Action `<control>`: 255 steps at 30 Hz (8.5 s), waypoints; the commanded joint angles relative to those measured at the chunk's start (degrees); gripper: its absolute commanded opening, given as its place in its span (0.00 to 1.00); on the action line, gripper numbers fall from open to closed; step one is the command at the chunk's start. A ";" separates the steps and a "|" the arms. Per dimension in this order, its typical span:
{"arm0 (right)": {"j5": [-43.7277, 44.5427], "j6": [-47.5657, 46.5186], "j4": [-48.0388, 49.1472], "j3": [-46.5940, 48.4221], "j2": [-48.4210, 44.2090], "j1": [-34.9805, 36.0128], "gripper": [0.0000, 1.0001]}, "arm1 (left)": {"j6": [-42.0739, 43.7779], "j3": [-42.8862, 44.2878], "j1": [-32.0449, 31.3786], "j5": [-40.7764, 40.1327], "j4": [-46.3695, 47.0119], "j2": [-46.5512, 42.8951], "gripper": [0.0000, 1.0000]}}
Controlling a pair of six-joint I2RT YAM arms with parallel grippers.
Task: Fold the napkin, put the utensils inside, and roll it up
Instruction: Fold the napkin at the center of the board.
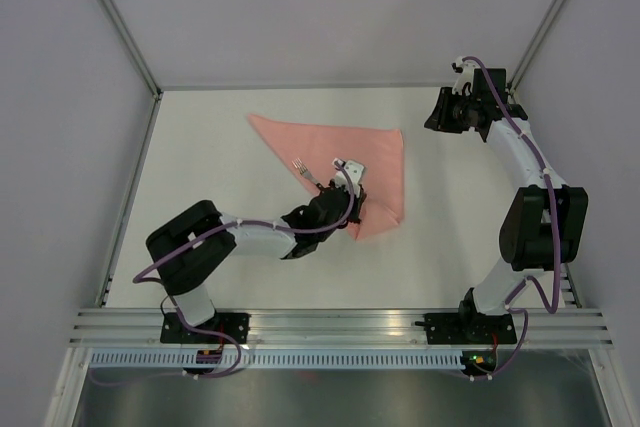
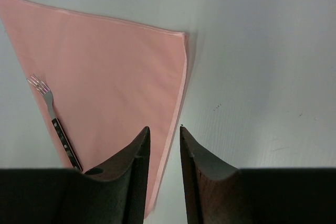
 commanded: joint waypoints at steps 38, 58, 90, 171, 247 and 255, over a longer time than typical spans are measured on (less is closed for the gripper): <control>-0.91 0.38 0.20 -0.14 0.82 0.07 0.36 | -17.14 5.75 27.65 5.14 -15.92 1.97 0.02; -0.74 -3.57 -2.70 1.09 2.49 3.58 0.37 | -19.16 6.45 30.37 4.08 -18.11 3.99 0.03; 1.20 -5.07 -3.50 1.88 4.86 6.84 0.38 | -15.99 13.66 33.63 8.30 -19.87 8.64 0.36; 0.05 -5.95 -3.50 1.88 5.39 9.65 0.36 | -35.51 38.28 56.21 27.37 -15.32 30.53 0.09; -8.56 8.91 13.38 12.87 32.19 33.03 0.27 | -44.12 8.57 45.40 52.25 41.74 18.84 0.02; -8.21 8.29 13.20 12.87 32.46 33.03 0.27 | -44.47 8.48 44.53 52.33 42.26 18.31 0.02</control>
